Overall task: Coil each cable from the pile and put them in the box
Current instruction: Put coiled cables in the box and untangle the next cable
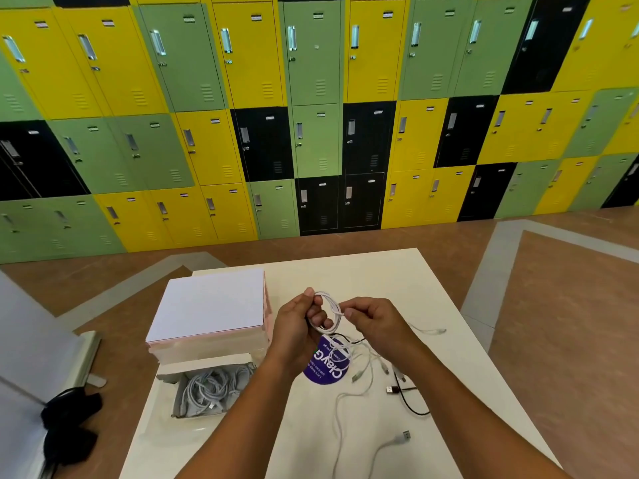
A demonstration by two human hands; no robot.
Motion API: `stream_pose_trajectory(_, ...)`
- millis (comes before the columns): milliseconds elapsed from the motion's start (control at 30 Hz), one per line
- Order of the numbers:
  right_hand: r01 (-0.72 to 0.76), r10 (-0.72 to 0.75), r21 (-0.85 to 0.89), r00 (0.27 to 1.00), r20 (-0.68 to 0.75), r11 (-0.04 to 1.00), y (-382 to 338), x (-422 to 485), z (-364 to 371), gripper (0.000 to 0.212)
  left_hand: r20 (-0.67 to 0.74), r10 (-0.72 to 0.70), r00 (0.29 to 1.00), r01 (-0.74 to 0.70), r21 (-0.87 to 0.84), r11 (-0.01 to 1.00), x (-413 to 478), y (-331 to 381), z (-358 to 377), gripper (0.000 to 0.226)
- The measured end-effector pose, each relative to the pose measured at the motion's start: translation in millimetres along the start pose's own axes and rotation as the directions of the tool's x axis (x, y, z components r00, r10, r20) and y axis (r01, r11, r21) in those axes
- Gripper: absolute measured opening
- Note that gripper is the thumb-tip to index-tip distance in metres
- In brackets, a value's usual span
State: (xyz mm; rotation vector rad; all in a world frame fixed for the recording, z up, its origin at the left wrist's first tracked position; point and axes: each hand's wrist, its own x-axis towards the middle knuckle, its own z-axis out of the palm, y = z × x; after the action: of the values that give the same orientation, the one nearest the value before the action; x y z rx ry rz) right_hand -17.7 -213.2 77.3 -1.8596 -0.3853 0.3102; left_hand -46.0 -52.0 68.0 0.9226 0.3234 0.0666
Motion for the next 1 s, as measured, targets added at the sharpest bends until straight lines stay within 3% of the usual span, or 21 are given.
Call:
stream_pose_trajectory(200, 0.047, -0.049, -0.058, 0.998, -0.032, 0.997, 9, -1, -8, 0.016, -0.038, -0.04, 0.998, 0.035, -0.136, 0.99, 4, 8, -3, 0.033)
stream_pose_trajectory(333, -0.027, 0.026, -0.052, 1.0, -0.01, 0.998, 8, -4, -2, 0.019, -0.045, -0.076, 0.996, 0.058, -0.322, 0.945, 5, 12, 2, 0.035)
stream_pose_trajectory(467, -0.051, 0.051, -0.066, 0.999, -0.004, 0.997, 13, -2, -1, 0.016, 0.024, -0.104, 0.994, 0.104, -0.431, 0.896, 0, 17, 8, 0.037)
stream_pose_trajectory(600, -0.109, 0.091, -0.154, 0.988, -0.124, 0.982, 17, 0, 2, 0.011, 0.085, -0.094, 0.992, 0.122, -0.447, 0.886, -4, 21, 20, 0.039)
stream_pose_trajectory(633, -0.122, 0.106, -0.103, 0.983, -0.147, 0.987, 17, 0, 2, 0.011, 0.09, -0.09, 0.992, 0.121, -0.443, 0.888, -4, 22, 21, 0.039)
stream_pose_trajectory(700, -0.116, 0.14, 0.155, 0.978, -0.157, 0.981, 13, 0, 4, 0.011, 0.095, -0.082, 0.992, 0.115, -0.427, 0.897, -2, 23, 23, 0.038)
stream_pose_trajectory(767, -0.077, 0.177, 0.46, 0.968, -0.179, 0.885, 6, 0, 6, 0.011, 0.096, -0.076, 0.993, 0.108, -0.406, 0.908, 0, 21, 23, 0.038)
stream_pose_trajectory(833, -0.029, 0.215, 0.657, 0.955, -0.205, 0.753, -1, 0, 7, 0.009, 0.081, -0.062, 0.995, 0.088, -0.363, 0.928, 1, 18, 22, 0.036)
stream_pose_trajectory(900, -0.009, 0.253, 0.756, 0.945, -0.209, 0.654, -6, 1, 9, 0.007, 0.067, -0.039, 0.997, 0.057, -0.288, 0.956, 1, 14, 23, 0.035)
stream_pose_trajectory(1000, -0.04, 0.307, 0.798, 0.934, -0.185, 0.602, -8, -1, 13, 0.008, 0.066, 0.004, 0.998, 0.005, -0.136, 0.991, -1, 10, 25, 0.033)
